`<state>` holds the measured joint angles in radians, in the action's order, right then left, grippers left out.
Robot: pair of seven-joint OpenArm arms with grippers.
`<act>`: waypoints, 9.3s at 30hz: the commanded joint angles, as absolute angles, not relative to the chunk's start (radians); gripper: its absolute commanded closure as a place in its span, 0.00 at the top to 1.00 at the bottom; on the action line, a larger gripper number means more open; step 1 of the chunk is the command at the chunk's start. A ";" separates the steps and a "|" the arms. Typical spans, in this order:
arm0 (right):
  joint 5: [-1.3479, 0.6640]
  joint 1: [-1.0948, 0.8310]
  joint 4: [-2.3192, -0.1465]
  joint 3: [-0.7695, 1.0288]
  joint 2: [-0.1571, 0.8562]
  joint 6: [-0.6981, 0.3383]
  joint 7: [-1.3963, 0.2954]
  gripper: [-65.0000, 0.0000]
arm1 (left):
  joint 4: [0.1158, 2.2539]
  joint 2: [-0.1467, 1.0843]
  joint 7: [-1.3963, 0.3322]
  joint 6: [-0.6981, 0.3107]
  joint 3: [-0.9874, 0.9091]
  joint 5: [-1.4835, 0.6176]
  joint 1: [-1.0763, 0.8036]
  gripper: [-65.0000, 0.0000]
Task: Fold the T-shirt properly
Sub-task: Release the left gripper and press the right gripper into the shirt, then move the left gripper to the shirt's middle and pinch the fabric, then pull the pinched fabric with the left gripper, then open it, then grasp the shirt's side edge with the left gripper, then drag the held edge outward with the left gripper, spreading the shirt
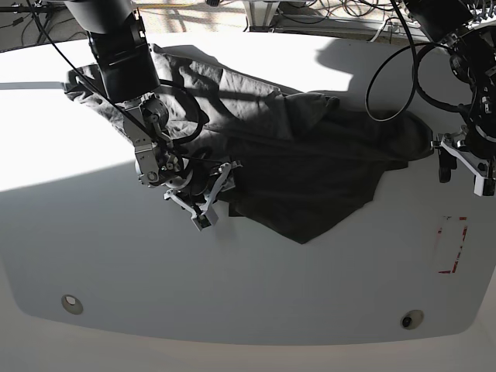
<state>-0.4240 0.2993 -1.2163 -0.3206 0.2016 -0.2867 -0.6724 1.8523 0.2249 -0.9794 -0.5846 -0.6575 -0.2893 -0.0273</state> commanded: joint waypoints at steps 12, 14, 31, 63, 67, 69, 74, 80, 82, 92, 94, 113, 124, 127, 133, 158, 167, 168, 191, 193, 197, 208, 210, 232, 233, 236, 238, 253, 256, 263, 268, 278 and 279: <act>-0.429 0.351 -1.348 -0.314 0.222 -0.277 -0.688 0.00 | 1.863 0.239 -0.960 -0.584 -0.656 -0.302 -0.015 0.69; -0.429 0.364 -1.357 -0.314 0.226 -0.277 -0.690 0.00 | 1.863 0.239 -0.960 -0.584 -0.654 -0.302 -0.016 0.69; -0.427 0.518 -1.216 0.061 0.280 -0.214 -0.690 0.00 | 1.863 0.234 -0.960 -0.584 -0.492 -0.300 -0.065 0.69; -0.430 0.390 -1.221 0.189 0.403 -0.225 -0.687 0.00 | 1.572 -0.150 -0.880 -0.584 -0.062 -0.303 0.030 0.69; -0.432 0.383 -1.221 0.189 0.401 -0.225 -0.687 0.00 | 1.489 -0.157 -0.829 -0.584 -0.015 -0.303 0.071 0.69; -0.432 0.383 -1.221 0.188 0.401 -0.225 -0.687 0.00 | 1.429 -0.157 -0.817 -0.584 0.024 -0.303 0.105 0.69; -0.433 0.369 -1.231 0.188 0.401 -0.226 -0.687 0.00 | 1.302 -0.157 -0.797 -0.584 0.097 -0.334 0.176 0.69; -0.432 0.348 -1.282 0.188 0.401 -0.226 -0.688 0.00 | 1.176 -0.157 -0.731 -0.578 0.150 -0.476 0.246 0.69; -0.432 0.340 -1.297 0.186 0.401 -0.226 -0.688 0.00 | 1.122 -0.157 -0.722 -0.578 0.162 -0.515 0.275 0.69; -0.433 0.332 -1.314 0.186 0.400 -0.226 -0.691 0.00 | 0.906 -0.157 -0.585 -0.493 0.246 -0.664 0.380 0.68; -0.433 0.332 -1.314 0.186 0.400 -0.226 -0.691 0.00 | 0.872 -0.157 -0.552 -0.450 0.275 -0.687 0.397 0.68; -0.435 0.288 -1.360 0.188 0.400 -0.226 -0.693 0.00 | 0.763 -0.157 -0.421 -0.358 0.565 -0.877 0.479 0.22; -0.432 0.286 -1.360 0.191 0.400 -0.226 -0.693 0.00 | 0.834 -0.134 -0.463 -0.357 0.565 -0.865 0.417 0.00; -0.432 0.286 -1.360 0.191 0.400 -0.226 -0.693 0.00 | 0.929 -0.093 -0.464 -0.357 0.562 -0.866 0.381 0.00; -0.435 0.285 -1.363 0.193 0.404 -0.226 -0.694 0.00 | 1.130 0.016 -0.568 -0.357 0.510 -0.866 0.326 0.00; -0.427 0.303 -1.380 0.194 0.410 -0.214 -0.696 0.00 | 1.616 0.446 -0.898 -0.415 -0.067 -0.868 0.051 0.00; -0.429 0.297 -1.374 0.194 0.437 -0.214 -0.696 0.00 | 1.618 0.561 -0.964 -0.489 -0.283 -0.858 -0.008 0.00; -0.429 0.286 -1.374 0.199 0.437 -0.214 -0.704 0.00 | 1.616 0.573 -0.975 -0.499 -0.302 -0.857 -0.008 0.00; -0.429 -0.117 -1.709 0.395 0.288 -0.214 -0.825 0.00 | 1.624 0.668 -1.041 -0.527 -0.328 -0.866 -0.042 0.00; -0.429 -0.124 -1.715 0.395 0.286 -0.214 -0.823 0.00 | 1.626 0.642 -1.041 -0.527 -0.308 -0.868 -0.050 0.00; -0.429 -0.124 -1.722 0.395 0.285 -0.214 -0.823 0.00 | 1.626 0.570 -1.041 -0.527 -0.271 -0.866 -0.050 0.05; -0.429 -0.097 -1.727 0.392 0.286 -0.214 -0.828 0.07 | 1.504 0.328 -1.038 -0.486 -0.252 -0.837 0.005 0.71; -0.429 -0.090 -1.727 0.392 0.285 -0.214 -0.828 0.17 | 1.477 0.291 -1.036 -0.449 -0.251 -0.808 0.022 0.68; -0.430 -0.084 -1.782 0.392 0.275 -0.214 -0.828 0.81 | 1.176 0.013 -1.000 -0.418 -0.249 -0.506 0.254 0.66; -0.430 -0.084 -1.782 0.392 0.275 -0.214 -0.828 0.81 | 1.167 0.007 -1.000 -0.418 -0.249 -0.504 0.259 0.66; -0.430 -0.076 -1.782 0.392 0.277 -0.214 -0.826 0.81 | 1.147 -0.012 -1.000 -0.420 -0.242 -0.504 0.272 0.63; -0.430 -0.062 -1.779 0.394 0.277 -0.214 -0.826 0.81 | 1.148 -0.021 -1.000 -0.420 -0.222 -0.503 0.272 0.56; -0.427 0.096 -1.584 0.392 0.311 -0.214 -0.822 0.81 | 1.148 0.110 -1.001 -0.418 -0.203 -0.504 0.240 0.00; -0.427 0.133 -1.524 0.387 0.325 -0.214 -0.820 0.81 | 1.148 0.168 -1.001 -0.421 -0.225 -0.506 0.237 0.00; -0.427 0.254 -1.385 0.383 0.337 -0.225 -0.820 0.81 | 1.144 0.318 -1.000 -0.472 -0.232 -0.506 0.239 0.00; -0.427 0.343 -1.262 0.367 0.337 -0.225 -0.799 0.81 | 1.139 0.394 -1.000 -0.522 -0.231 -0.501 0.260 0.00; -0.430 0.435 -1.066 0.234 0.346 -0.225 -0.661 0.81 | 1.107 0.501 -0.928 -0.524 -0.226 -0.499 0.332 0.00; -0.430 0.438 -1.055 0.222 0.346 -0.225 -0.650 0.81 | 1.084 0.510 -0.924 -0.524 -0.226 -0.499 0.352 0.00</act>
